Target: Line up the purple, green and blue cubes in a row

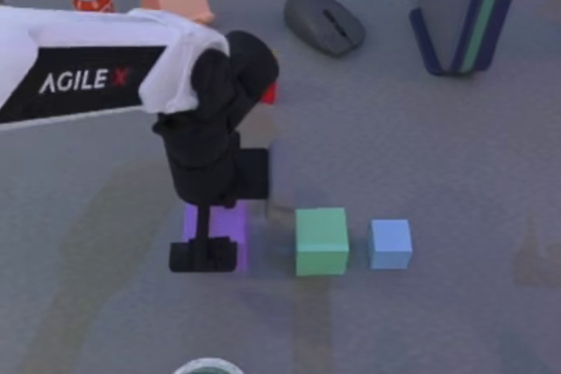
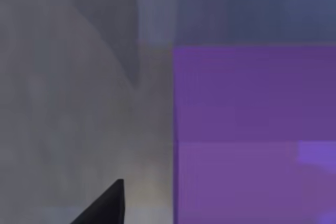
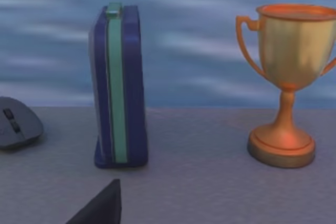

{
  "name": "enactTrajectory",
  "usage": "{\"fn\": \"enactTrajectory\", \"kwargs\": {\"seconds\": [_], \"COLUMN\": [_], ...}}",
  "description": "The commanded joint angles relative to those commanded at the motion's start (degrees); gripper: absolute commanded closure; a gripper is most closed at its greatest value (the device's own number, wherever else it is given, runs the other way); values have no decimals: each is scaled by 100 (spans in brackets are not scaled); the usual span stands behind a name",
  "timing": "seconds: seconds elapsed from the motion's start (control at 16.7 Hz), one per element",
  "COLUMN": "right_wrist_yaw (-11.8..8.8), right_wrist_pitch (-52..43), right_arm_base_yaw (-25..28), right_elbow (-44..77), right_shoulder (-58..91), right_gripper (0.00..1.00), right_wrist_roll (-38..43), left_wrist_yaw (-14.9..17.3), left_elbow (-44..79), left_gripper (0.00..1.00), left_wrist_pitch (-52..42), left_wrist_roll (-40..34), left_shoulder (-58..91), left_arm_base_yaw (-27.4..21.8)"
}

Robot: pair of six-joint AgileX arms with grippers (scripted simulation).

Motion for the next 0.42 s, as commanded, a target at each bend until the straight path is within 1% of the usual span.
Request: {"fn": "enactTrajectory", "kwargs": {"seconds": [0.3,0.42], "right_wrist_yaw": [0,0], "right_wrist_pitch": [0,0], "right_arm_base_yaw": [0,0], "right_elbow": [0,0], "right_shoulder": [0,0], "right_gripper": [0,0], "right_wrist_roll": [0,0], "left_wrist_yaw": [-1,-2], "left_elbow": [663,797], "left_gripper": [0,0], "left_wrist_pitch": [-1053,-1225], "left_wrist_roll": [-5,-13], "left_shoulder": [-327,-419], "left_arm_base_yaw": [71,90]}}
